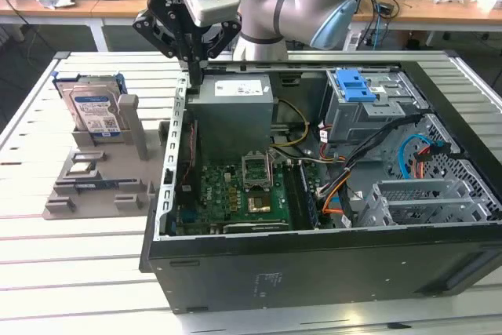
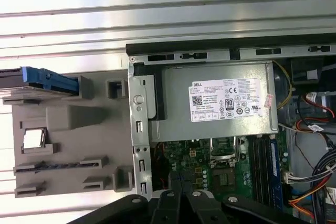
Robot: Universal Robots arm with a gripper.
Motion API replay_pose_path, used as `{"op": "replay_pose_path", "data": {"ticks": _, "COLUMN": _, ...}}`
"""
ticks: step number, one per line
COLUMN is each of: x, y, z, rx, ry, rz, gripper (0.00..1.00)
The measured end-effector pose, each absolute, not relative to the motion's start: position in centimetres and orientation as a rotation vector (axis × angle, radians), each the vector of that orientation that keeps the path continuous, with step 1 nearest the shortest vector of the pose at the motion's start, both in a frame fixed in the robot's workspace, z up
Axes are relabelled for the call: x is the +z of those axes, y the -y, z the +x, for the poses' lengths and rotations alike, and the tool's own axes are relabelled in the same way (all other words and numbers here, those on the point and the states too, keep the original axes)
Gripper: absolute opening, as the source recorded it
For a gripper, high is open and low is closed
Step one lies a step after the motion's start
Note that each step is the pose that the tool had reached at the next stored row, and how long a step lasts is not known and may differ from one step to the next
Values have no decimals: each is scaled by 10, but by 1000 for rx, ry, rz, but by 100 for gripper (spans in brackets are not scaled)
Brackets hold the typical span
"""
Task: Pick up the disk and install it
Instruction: 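Reach for the disk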
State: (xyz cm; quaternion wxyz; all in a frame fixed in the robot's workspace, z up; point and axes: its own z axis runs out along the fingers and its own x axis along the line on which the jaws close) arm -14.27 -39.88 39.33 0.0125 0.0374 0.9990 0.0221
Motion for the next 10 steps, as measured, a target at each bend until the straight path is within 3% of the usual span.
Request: {"op": "replay_pose_path", "data": {"ticks": 10, "x": 393, "y": 399, "z": -173, "rx": 69, "ry": -3114, "rz": 117, "gripper": 11}}
